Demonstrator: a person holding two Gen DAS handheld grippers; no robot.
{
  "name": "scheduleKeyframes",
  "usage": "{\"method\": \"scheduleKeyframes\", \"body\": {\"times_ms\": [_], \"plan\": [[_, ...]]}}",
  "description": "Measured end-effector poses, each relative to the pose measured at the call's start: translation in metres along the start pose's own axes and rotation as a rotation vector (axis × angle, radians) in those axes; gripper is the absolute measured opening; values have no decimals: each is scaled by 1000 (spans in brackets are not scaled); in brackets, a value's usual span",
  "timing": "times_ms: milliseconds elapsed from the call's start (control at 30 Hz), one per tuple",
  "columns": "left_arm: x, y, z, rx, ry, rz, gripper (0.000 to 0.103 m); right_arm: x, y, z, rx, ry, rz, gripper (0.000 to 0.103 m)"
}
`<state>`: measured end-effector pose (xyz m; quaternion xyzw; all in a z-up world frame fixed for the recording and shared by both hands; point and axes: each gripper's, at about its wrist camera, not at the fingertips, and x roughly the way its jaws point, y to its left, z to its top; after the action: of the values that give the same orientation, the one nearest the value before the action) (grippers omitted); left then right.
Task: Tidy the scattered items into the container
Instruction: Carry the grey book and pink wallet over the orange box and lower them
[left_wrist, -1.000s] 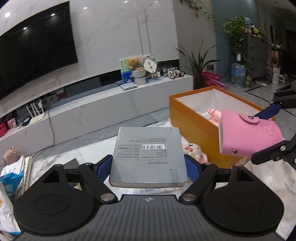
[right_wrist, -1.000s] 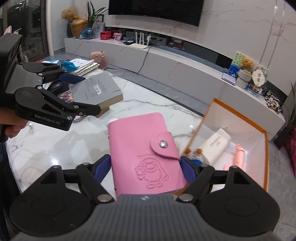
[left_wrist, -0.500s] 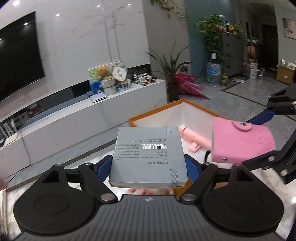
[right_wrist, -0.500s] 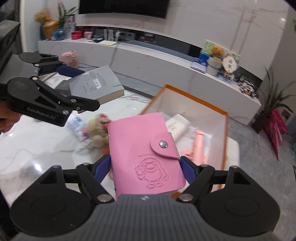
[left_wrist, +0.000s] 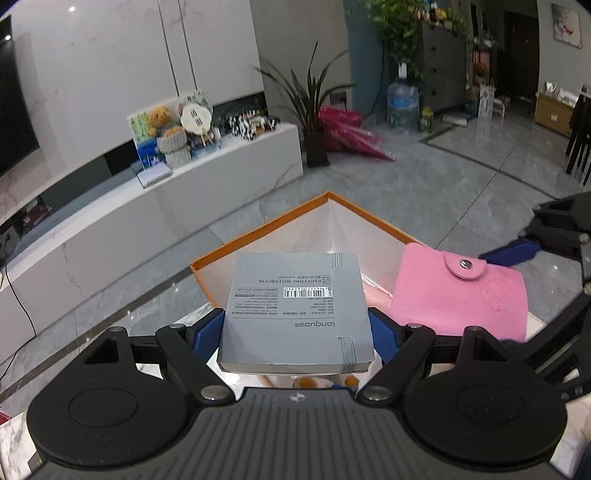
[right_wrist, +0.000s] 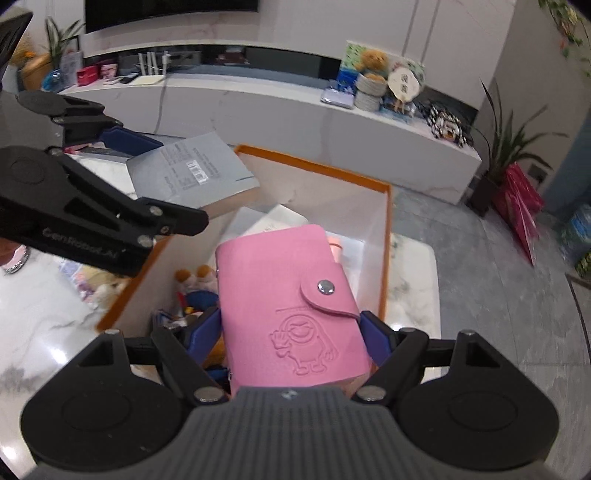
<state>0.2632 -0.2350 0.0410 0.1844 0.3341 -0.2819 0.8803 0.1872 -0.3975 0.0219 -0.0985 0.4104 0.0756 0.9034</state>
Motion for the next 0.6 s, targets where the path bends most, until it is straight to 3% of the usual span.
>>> {"method": "scheduleKeyframes", "body": {"times_ms": [367, 600], "plan": [[43, -9, 20, 24, 84, 20, 95, 35, -17, 5, 55, 49, 24, 81], [69, 6, 27, -73, 148, 8, 95, 59, -18, 18, 50, 58, -13, 81]]}}
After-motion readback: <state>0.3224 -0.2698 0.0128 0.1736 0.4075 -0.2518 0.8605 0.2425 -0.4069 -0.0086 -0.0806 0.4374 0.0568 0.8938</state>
